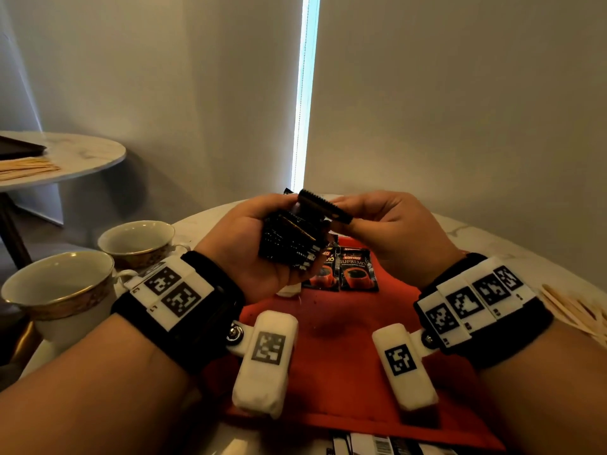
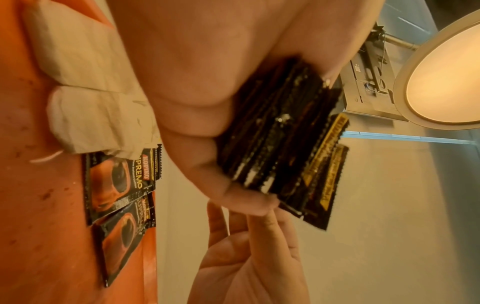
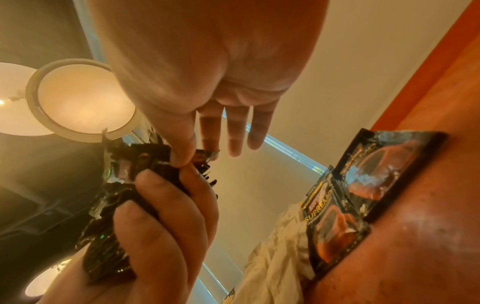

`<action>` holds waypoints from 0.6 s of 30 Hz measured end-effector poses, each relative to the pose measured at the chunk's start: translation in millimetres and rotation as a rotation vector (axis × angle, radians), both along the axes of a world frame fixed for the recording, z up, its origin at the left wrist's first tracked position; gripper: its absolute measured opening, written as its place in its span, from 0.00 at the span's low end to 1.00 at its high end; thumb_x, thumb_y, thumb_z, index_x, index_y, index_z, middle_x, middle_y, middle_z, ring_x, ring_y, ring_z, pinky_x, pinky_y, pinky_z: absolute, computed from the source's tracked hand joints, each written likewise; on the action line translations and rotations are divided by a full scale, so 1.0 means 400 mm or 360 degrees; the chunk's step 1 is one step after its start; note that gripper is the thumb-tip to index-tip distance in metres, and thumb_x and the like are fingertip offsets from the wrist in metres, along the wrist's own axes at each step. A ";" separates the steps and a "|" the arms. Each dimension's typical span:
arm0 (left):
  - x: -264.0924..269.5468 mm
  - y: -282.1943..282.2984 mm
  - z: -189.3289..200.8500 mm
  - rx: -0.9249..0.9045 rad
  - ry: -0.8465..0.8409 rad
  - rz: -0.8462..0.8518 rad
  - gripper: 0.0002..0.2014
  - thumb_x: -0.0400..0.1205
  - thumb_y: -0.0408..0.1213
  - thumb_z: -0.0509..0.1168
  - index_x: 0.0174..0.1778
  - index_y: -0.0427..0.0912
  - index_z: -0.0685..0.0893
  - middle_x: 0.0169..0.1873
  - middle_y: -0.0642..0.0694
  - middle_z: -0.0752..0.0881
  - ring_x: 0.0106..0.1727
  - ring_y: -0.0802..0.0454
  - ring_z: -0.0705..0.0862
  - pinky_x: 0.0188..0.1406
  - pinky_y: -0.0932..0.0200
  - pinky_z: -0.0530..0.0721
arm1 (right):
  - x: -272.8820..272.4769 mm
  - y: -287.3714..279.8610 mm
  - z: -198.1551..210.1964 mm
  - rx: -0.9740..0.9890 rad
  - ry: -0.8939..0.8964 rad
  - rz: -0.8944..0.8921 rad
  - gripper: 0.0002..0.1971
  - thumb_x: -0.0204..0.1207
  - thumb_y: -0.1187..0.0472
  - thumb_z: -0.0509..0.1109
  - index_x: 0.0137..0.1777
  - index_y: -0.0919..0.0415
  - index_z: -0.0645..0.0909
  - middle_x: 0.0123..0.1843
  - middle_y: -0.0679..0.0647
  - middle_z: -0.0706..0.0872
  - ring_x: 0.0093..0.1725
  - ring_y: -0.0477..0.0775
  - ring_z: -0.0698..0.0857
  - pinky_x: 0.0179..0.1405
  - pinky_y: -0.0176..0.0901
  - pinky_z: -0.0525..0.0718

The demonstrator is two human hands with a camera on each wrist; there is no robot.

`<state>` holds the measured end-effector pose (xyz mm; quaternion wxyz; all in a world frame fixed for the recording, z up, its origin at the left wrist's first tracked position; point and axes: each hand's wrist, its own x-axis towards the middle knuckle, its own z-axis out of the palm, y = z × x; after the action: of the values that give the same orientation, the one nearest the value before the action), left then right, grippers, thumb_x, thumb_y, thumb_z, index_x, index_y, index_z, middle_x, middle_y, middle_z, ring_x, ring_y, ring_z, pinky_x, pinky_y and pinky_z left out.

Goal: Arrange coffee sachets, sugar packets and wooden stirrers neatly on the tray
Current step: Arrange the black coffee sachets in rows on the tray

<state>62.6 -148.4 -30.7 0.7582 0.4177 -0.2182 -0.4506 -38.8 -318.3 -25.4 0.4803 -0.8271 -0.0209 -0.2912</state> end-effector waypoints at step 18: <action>0.048 -0.020 -0.030 0.0215 0.0116 0.0448 0.13 0.82 0.44 0.66 0.57 0.40 0.80 0.53 0.38 0.83 0.52 0.40 0.86 0.40 0.37 0.90 | 0.023 -0.036 -0.064 0.0414 0.0873 -0.0519 0.11 0.76 0.70 0.76 0.56 0.63 0.81 0.40 0.60 0.93 0.27 0.53 0.88 0.19 0.41 0.77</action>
<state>81.9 -156.4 -42.8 0.7914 0.4776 -0.0992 -0.3684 -29.6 -332.8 -51.2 0.5167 -0.7988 0.2788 -0.1312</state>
